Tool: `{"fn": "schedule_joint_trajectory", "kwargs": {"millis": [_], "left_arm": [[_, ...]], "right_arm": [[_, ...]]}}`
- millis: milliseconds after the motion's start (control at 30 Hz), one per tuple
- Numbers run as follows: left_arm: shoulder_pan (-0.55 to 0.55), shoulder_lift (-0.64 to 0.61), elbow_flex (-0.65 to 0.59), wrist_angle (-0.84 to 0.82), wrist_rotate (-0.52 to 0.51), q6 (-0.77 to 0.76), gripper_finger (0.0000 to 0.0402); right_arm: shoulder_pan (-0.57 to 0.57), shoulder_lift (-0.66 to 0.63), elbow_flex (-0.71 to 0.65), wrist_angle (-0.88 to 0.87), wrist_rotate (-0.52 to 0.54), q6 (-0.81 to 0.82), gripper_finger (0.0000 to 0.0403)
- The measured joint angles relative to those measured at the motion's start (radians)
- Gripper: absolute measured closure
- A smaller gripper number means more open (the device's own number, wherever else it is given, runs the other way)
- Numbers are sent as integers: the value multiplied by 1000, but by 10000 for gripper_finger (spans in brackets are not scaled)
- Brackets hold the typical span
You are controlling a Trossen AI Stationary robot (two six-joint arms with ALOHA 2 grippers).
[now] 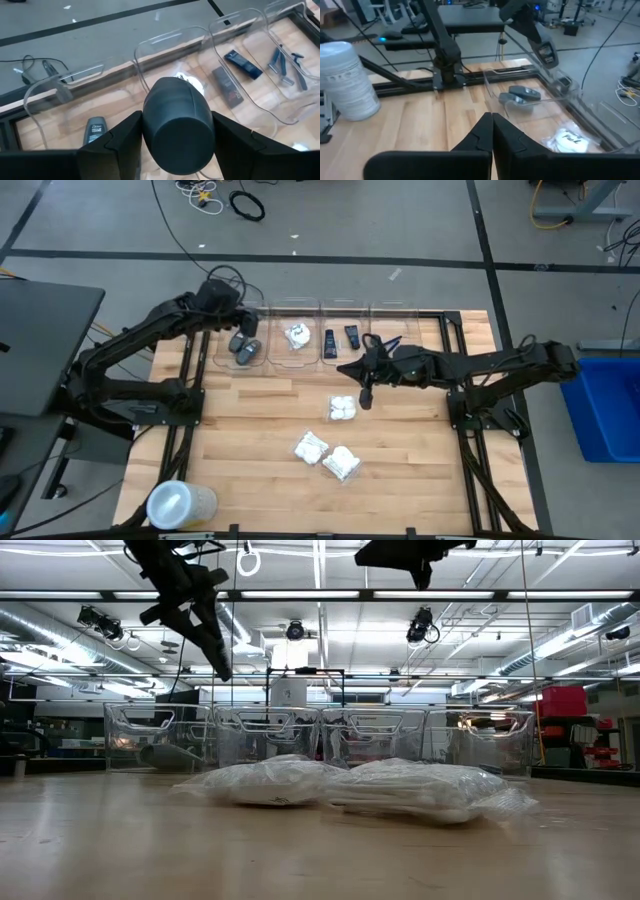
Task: Pick & Place Travel size toiletries
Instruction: Put the gray deodorant into the left transparent bin
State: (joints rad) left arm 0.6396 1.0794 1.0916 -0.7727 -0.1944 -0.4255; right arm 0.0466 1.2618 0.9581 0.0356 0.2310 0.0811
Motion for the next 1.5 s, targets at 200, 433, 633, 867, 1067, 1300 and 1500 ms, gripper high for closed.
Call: {"fn": "schedule_joint_trajectory", "kwargs": {"millis": [200, 433, 633, 867, 1067, 1300, 1500], "left_arm": [[39, 3, 0, 4, -12, 1, 188], [77, 2, -17, 19, -39, 38, 188], [90, 3, -104, 54, -53, 22, 191], [90, 3, -196, 131, -61, 19, 187], [90, 3, -250, 191, -113, 49, 190], [87, 3, -343, 353, -128, 92, 187], [85, 3, -426, 400, -136, 69, 186]], "right_arm": [[-25, -17, 0, -1, 1, 0, 401], [-36, -20, 0, -2, 1, 0, 401], [-36, -20, 0, -27, 1, 0, 401], [-36, -20, 0, -36, 1, 0, 401], [-36, -20, 0, -40, 1, 0, 401], [-36, -20, 0, -52, 1, 0, 401], [-36, -20, 0, -61, 1, 0, 401]]}}
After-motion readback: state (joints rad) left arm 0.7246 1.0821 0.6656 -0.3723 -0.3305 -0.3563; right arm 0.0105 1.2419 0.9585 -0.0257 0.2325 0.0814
